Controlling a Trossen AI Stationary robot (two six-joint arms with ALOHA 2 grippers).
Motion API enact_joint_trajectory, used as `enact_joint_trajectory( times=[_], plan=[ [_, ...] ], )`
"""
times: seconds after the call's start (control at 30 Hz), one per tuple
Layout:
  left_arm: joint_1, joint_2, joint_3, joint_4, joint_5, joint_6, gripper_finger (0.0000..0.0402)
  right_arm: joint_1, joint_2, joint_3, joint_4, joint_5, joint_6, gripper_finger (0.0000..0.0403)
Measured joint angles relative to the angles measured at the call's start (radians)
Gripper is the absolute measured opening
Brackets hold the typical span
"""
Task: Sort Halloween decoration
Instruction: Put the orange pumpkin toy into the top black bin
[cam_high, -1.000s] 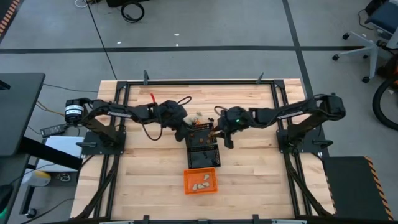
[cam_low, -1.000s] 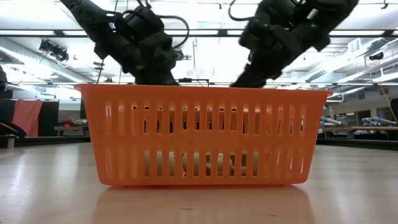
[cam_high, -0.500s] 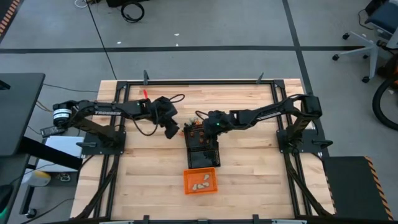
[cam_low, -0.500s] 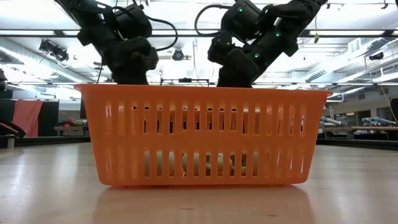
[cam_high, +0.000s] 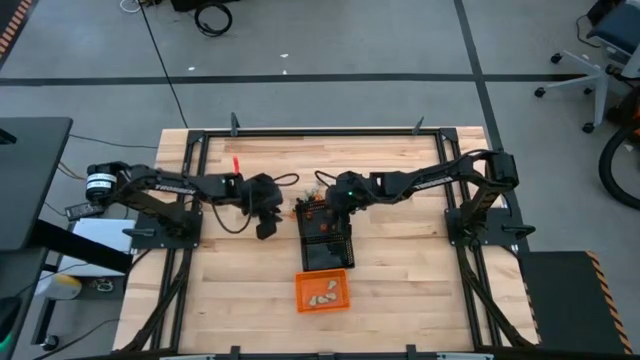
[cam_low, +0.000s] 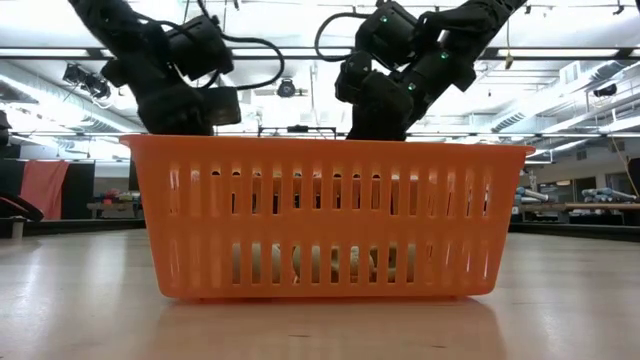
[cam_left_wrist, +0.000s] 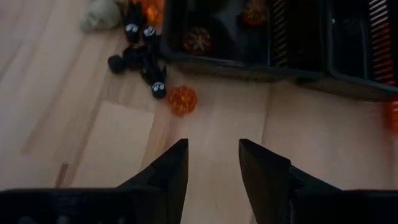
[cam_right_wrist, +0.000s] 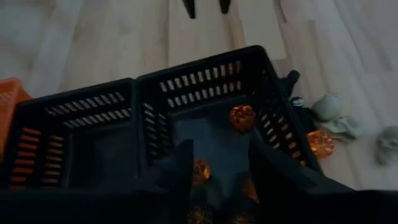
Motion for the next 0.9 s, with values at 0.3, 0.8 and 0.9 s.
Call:
enact_joint_trajectory(
  times=[0.3, 0.8, 0.9],
  plan=[
    [-0.041, 0.002, -0.141, 0.33, -0.072, -0.028, 0.0149, -0.002, 0.0, 0.033, -0.049, -0.014, -0.015, 0.0183],
    [-0.102, 0.011, -0.26, 0.591, -0.337, -0.077, 0.0149, -0.008, -0.001, 0.277, -0.367, 0.041, -0.03, 0.0178],
    [-0.102, 0.058, -0.26, 0.633, -0.337, -0.083, 0.0149, -0.02, -0.002, 0.335, -0.469, 0.053, -0.02, 0.0178]
  ],
)
